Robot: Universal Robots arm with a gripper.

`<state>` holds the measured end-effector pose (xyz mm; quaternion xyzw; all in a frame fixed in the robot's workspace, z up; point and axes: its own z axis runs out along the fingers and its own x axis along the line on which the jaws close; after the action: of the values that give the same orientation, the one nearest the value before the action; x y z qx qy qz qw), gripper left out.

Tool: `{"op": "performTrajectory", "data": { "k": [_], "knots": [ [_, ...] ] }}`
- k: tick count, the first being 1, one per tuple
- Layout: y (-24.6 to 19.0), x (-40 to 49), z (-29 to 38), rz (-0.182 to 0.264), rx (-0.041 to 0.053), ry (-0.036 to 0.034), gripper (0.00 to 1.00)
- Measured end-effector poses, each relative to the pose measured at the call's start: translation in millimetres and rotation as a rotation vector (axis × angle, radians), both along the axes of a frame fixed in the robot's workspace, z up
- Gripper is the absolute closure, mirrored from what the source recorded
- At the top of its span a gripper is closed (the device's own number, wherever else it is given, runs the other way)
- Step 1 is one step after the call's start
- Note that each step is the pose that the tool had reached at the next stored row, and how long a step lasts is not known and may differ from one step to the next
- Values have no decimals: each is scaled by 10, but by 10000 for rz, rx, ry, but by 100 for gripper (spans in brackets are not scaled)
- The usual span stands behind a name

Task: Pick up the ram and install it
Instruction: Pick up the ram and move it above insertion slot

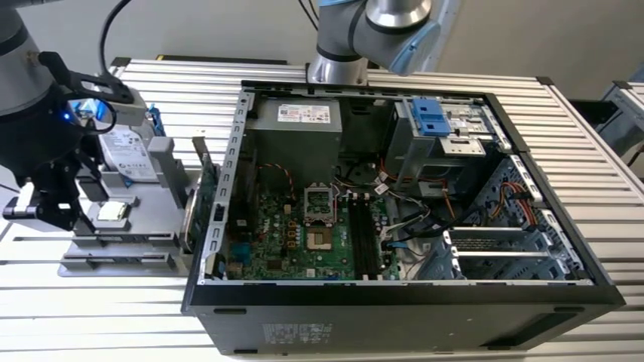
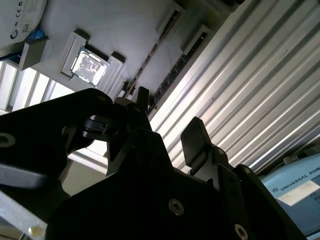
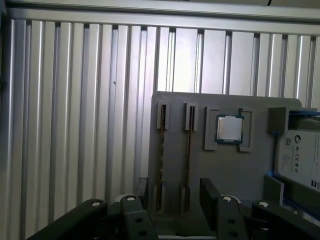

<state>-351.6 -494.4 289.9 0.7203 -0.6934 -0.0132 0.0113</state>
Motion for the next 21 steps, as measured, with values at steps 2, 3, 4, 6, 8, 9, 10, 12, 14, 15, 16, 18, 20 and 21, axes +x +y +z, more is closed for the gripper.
{"op": "performTrajectory", "data": {
  "k": [2,3,4,6,8,9,10,12,14,15,16,18,20,21],
  "knots": [
    [0,1,-17,0,-1,1,0],
    [0,2,-24,0,-1,1,0],
    [0,2,-32,0,-1,1,0],
    [0,2,-48,0,-2,1,0],
    [0,2,-65,0,-2,2,0],
    [0,2,-74,0,-1,1,0],
    [-1,3,-83,0,-1,1,0],
    [-3,4,-100,0,-1,1,0],
    [-6,5,-116,0,-1,1,0],
    [-7,6,-123,0,-1,1,0],
    [-9,7,-130,0,-2,1,0],
    [-13,10,-143,0,-1,1,0],
    [-19,12,-155,0,-3,3,0],
    [-21,13,-163,0,-2,2,0]
  ]
}}
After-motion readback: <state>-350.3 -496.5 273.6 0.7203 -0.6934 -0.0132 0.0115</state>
